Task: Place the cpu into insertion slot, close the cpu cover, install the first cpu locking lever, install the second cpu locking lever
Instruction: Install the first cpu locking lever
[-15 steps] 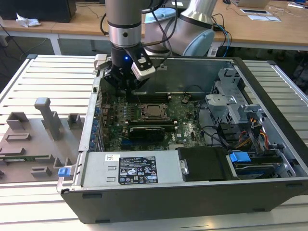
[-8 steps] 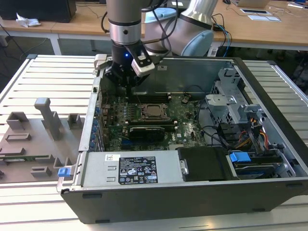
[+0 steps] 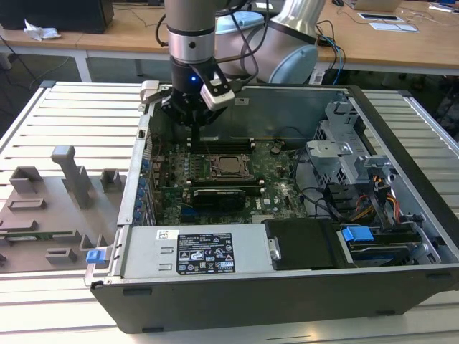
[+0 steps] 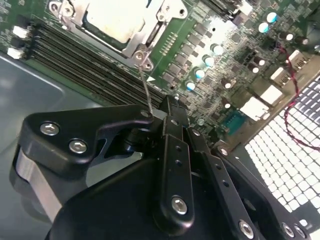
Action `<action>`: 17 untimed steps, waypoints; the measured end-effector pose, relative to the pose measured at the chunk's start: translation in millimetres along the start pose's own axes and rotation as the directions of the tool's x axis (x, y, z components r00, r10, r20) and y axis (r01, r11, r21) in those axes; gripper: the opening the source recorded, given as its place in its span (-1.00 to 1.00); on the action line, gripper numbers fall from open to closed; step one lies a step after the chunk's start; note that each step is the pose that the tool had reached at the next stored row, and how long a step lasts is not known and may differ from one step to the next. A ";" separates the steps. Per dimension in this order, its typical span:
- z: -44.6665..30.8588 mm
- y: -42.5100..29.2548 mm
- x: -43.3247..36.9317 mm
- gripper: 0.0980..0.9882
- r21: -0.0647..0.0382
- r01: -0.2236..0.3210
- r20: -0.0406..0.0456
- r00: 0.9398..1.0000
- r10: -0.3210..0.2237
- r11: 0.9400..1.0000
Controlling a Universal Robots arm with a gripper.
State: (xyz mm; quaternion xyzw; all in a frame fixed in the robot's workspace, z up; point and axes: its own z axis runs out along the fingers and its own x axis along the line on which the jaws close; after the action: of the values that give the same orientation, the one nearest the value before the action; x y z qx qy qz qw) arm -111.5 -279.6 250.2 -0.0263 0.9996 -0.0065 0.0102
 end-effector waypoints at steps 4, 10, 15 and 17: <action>0.6 1.3 -15.6 -0.98 0.000 0.000 0.000 1.000 0.000 1.000; 1.3 1.7 -27.5 -0.98 0.000 0.000 -0.001 1.000 0.000 1.000; 4.9 1.7 -28.1 -0.98 0.000 0.000 -0.001 1.000 0.000 1.000; 6.3 1.7 -28.1 -0.98 0.000 0.000 -0.001 1.000 0.000 1.000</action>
State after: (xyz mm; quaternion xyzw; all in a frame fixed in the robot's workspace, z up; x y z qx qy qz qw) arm -83.4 -276.6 244.5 -0.0263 0.9996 -0.0065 0.0097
